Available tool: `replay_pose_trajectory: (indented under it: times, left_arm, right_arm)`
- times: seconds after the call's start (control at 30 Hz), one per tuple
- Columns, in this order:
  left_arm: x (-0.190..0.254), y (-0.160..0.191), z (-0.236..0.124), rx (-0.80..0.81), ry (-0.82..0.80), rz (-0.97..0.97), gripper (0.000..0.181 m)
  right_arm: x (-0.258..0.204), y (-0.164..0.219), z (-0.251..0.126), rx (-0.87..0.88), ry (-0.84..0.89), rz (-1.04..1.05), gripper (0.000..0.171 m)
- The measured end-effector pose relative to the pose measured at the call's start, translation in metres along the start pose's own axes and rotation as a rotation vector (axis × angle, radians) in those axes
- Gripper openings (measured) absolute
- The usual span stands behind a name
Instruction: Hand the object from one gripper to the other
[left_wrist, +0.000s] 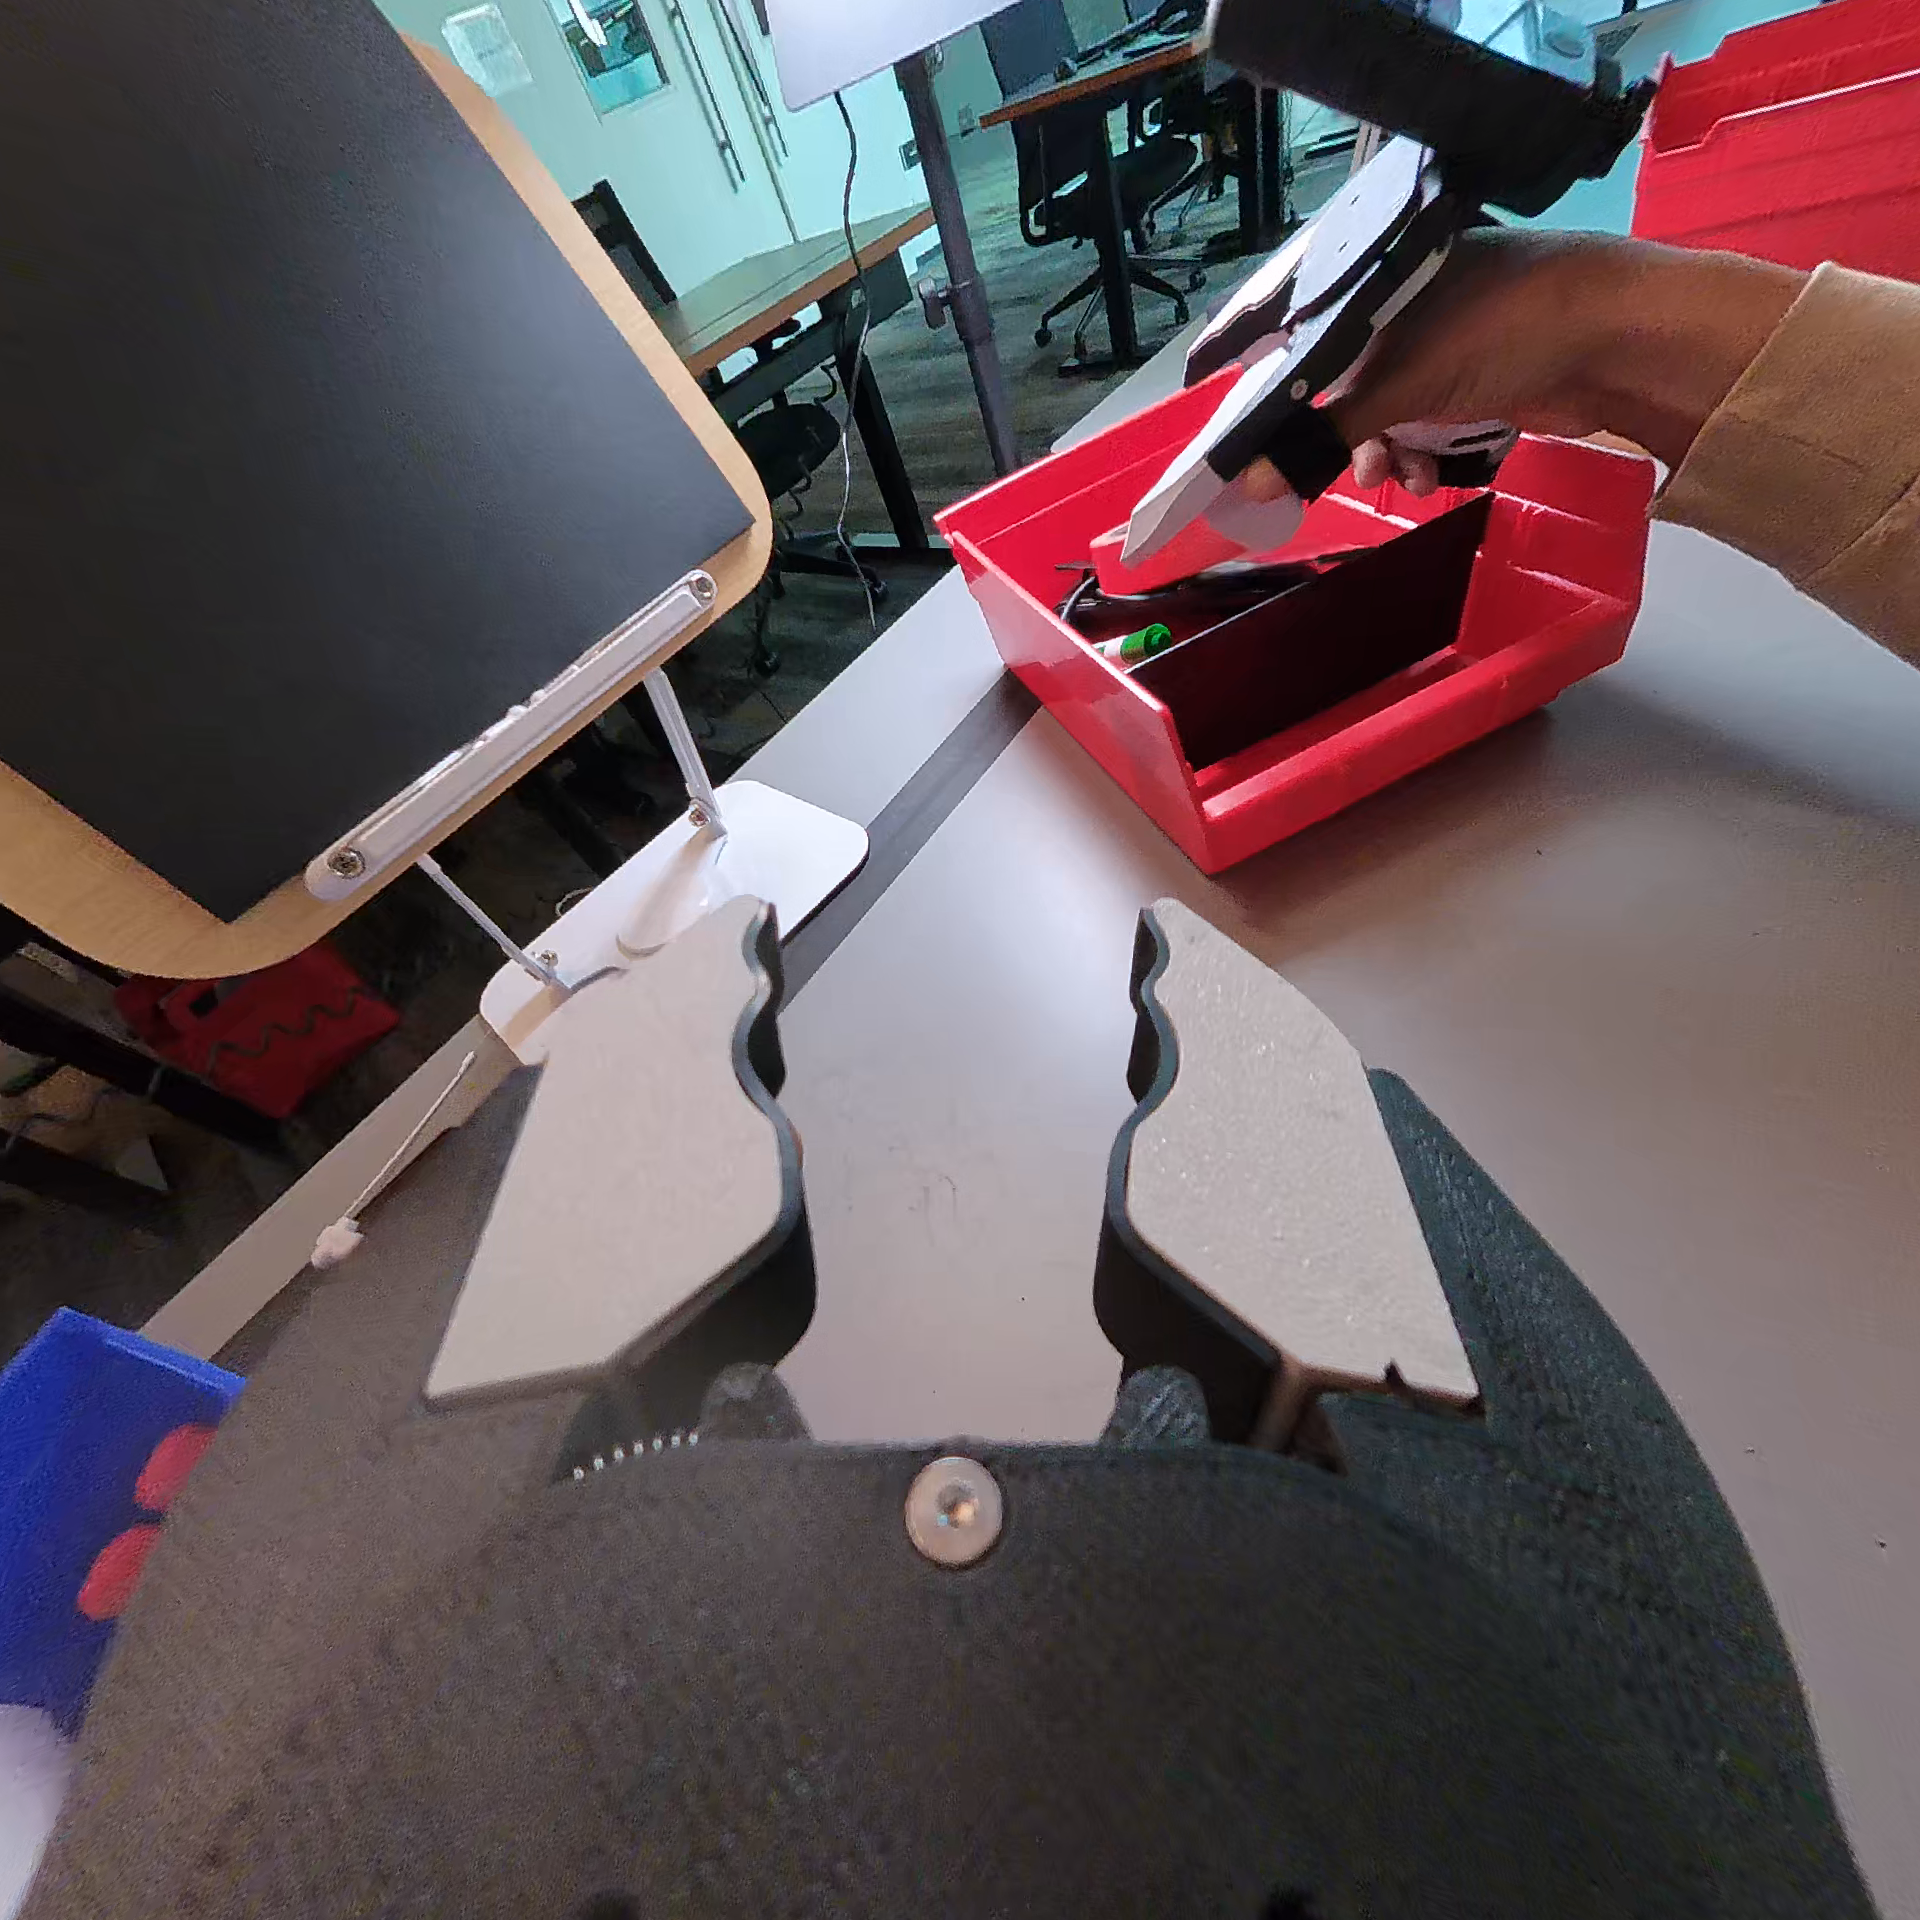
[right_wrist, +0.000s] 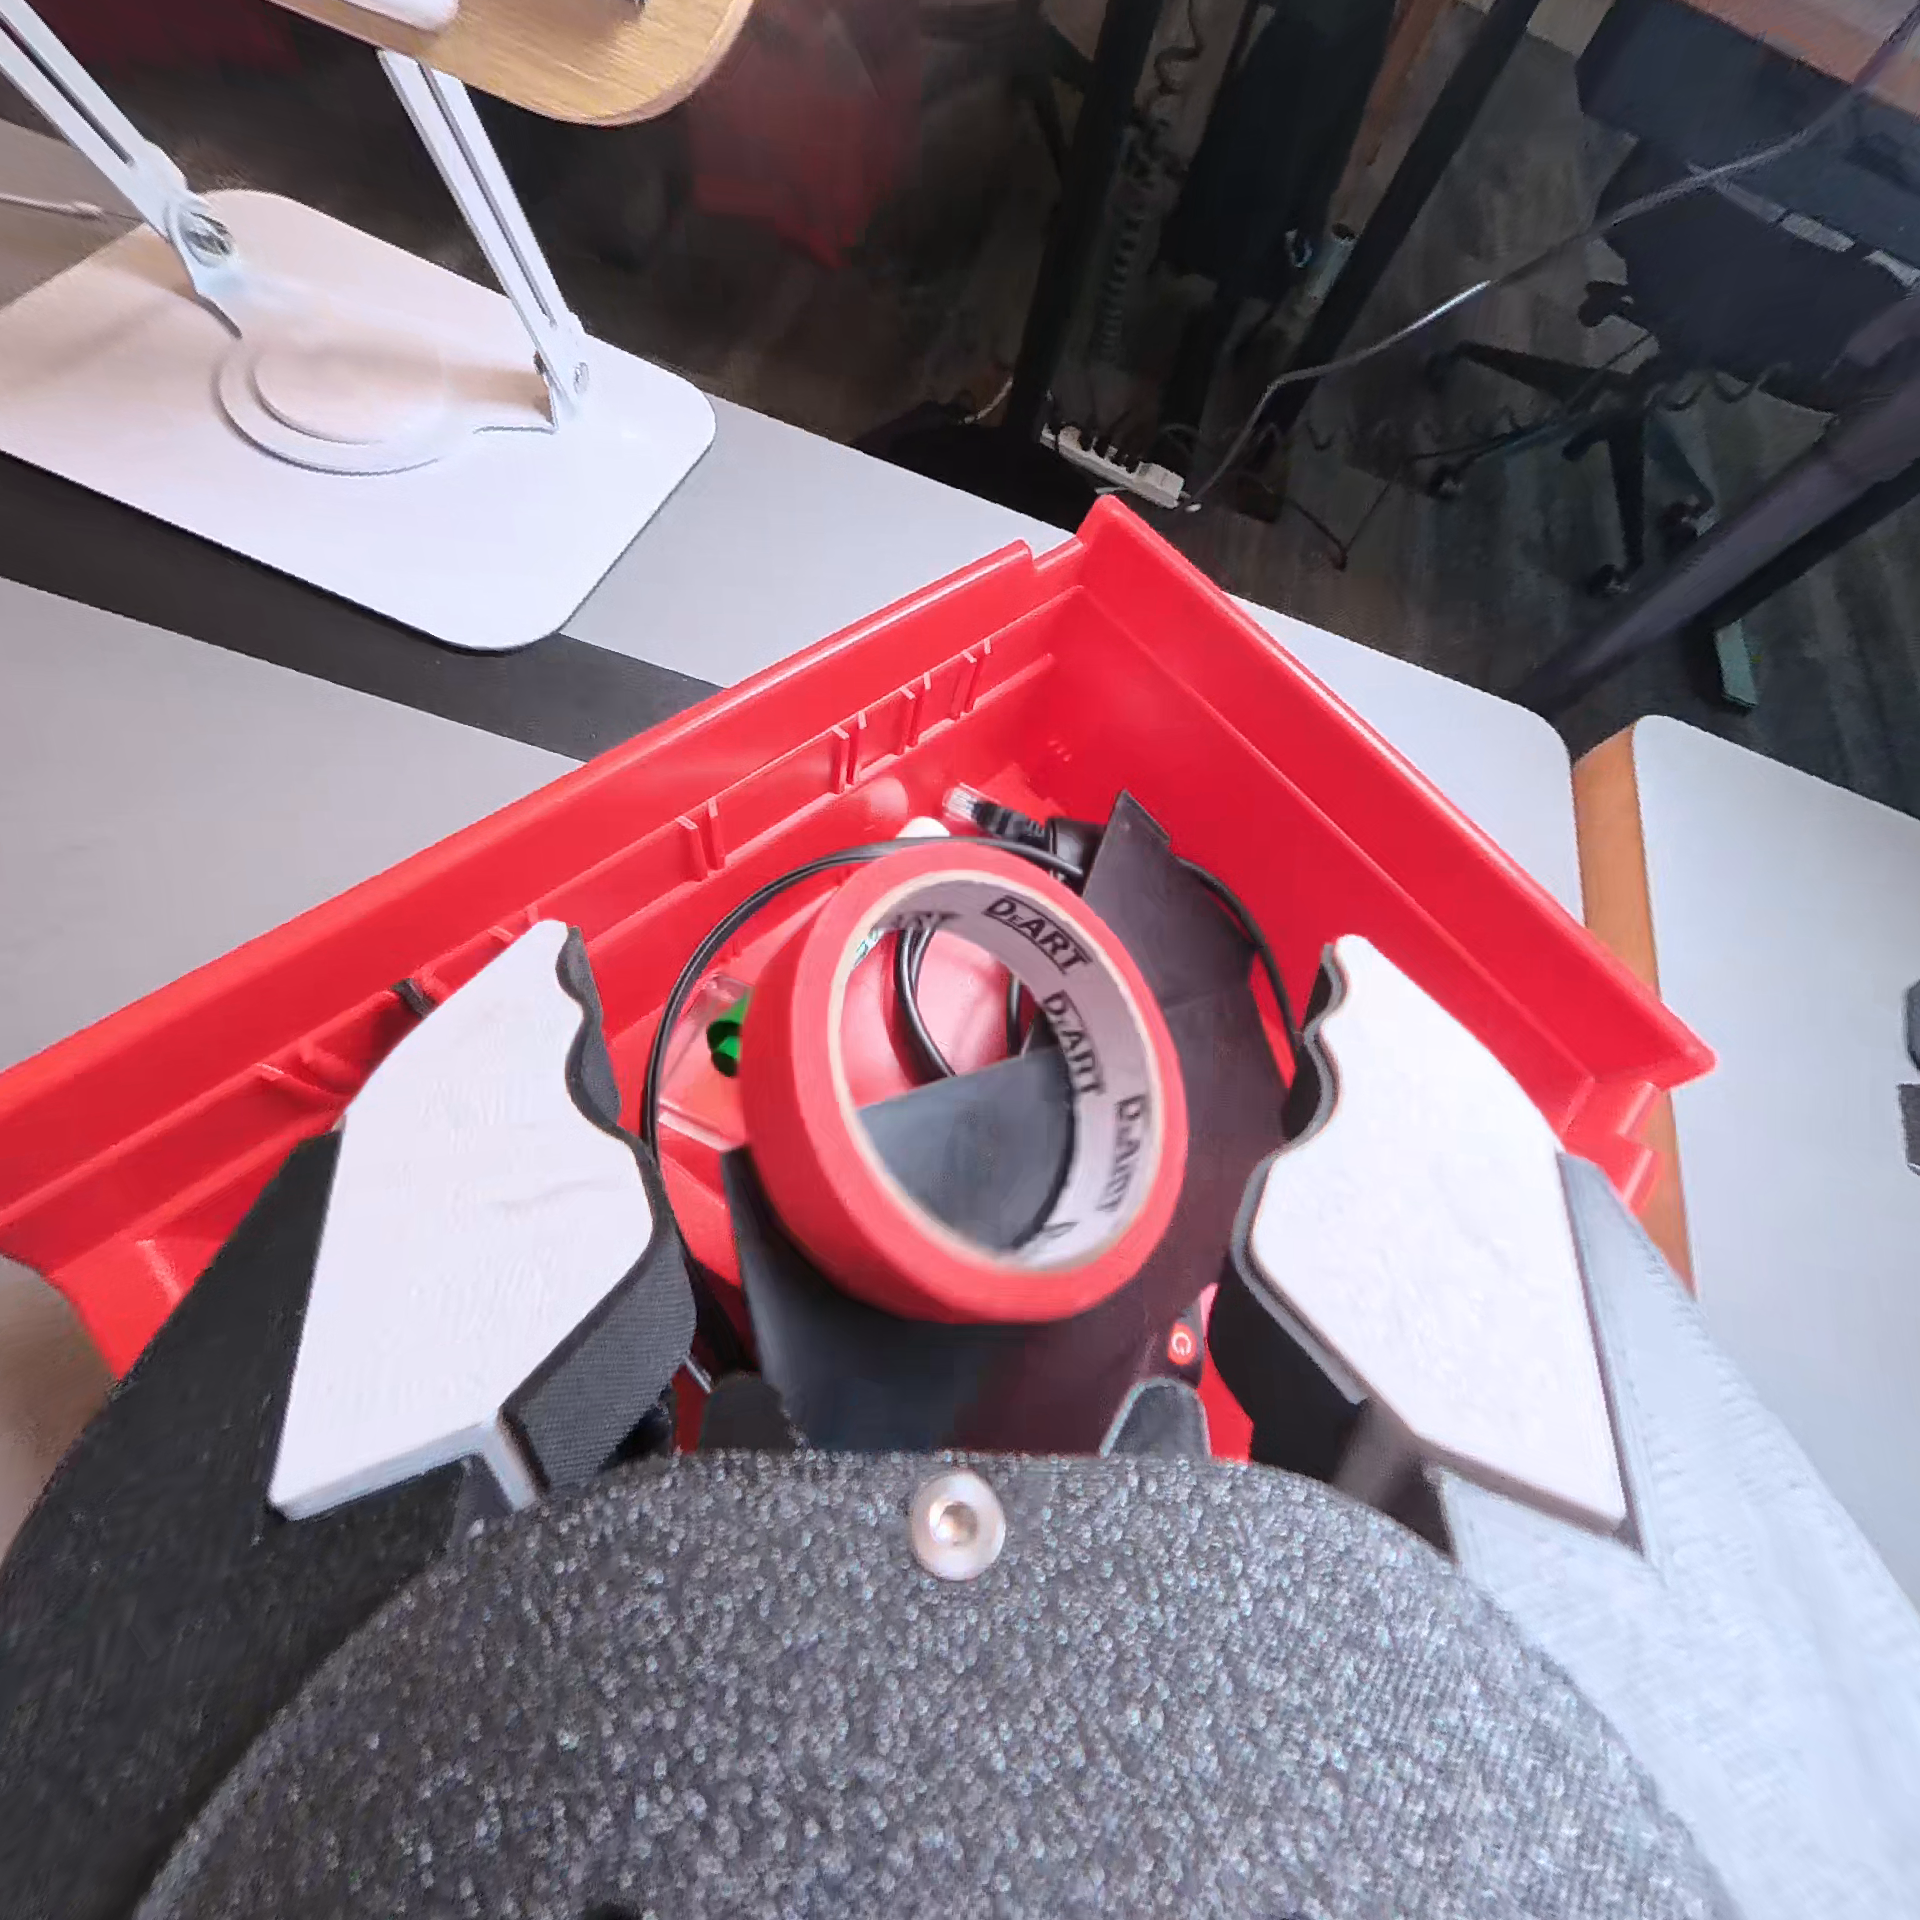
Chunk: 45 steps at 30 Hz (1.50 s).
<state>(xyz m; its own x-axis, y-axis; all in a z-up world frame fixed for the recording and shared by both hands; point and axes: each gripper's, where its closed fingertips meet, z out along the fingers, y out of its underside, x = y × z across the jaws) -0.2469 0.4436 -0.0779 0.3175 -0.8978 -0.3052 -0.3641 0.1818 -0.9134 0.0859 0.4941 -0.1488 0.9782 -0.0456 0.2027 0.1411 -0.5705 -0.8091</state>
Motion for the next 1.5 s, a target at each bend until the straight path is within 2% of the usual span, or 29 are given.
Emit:
replay_pose_trajectory:
  times: [0.17,0.27,0.33,0.5,0.53,0.67,0.73,0.93,1.03,1.13,1.27,1.33,1.47,1.5]
  left_arm:
    - [0.002,0.004,0.003,-0.013,0.008,-0.001,0.065]
    - [0.002,-0.001,-0.001,-0.001,-0.001,0.016,0.066]
    - [-0.001,-0.005,-0.005,0.015,-0.010,0.008,0.065]
    - [-0.018,-0.017,-0.021,0.075,-0.049,-0.037,0.062]
    - [-0.023,-0.020,-0.025,0.091,-0.062,-0.044,0.061]
    - [-0.038,-0.027,-0.039,0.144,-0.113,-0.057,0.056]
    - [-0.045,-0.030,-0.044,0.167,-0.137,-0.059,0.050]
    - [-0.071,-0.036,-0.068,0.220,-0.252,-0.036,0.025]
    - [-0.093,-0.031,-0.088,0.205,-0.303,-0.101,0.017]
    - [-0.122,-0.026,-0.115,0.261,-0.379,-0.161,0.001]
    - [-0.155,-0.007,-0.142,0.280,-0.435,-0.245,0.000]
    - [-0.168,0.014,-0.146,0.203,-0.472,-0.271,0.000]
    - [-0.191,0.087,-0.144,-0.141,-0.558,-0.338,0.006]
    - [-0.195,0.108,-0.146,-0.234,-0.582,-0.357,0.012]
  right_arm:
    - [0.004,-0.002,-0.010,0.036,-0.033,0.040,0.127]
    - [0.006,-0.016,-0.027,0.133,-0.055,0.089,0.123]
    - [0.008,-0.034,-0.044,0.249,-0.043,0.104,0.118]
    - [-0.005,-0.074,-0.093,0.520,-0.082,0.095,0.090]
    - [-0.011,-0.081,-0.101,0.574,-0.098,0.079,0.083]
    - [-0.047,-0.098,-0.132,0.799,-0.212,-0.060,0.029]
    - [-0.058,-0.100,-0.136,0.831,-0.214,-0.098,0.000]
    - [-0.130,-0.114,-0.171,0.921,-0.446,-0.175,0.000]
    - [-0.176,-0.106,-0.186,0.901,-0.601,-0.171,0.000]
    - [-0.207,-0.080,-0.180,0.813,-0.682,-0.125,0.000]
    - [-0.214,-0.037,-0.144,0.741,-0.677,0.009,0.000]
    - [-0.212,-0.023,-0.120,0.714,-0.651,0.087,0.000]
    - [-0.226,-0.009,-0.103,0.688,-0.645,0.086,0.002]
    - [-0.232,-0.006,-0.103,0.685,-0.647,0.056,0.001]
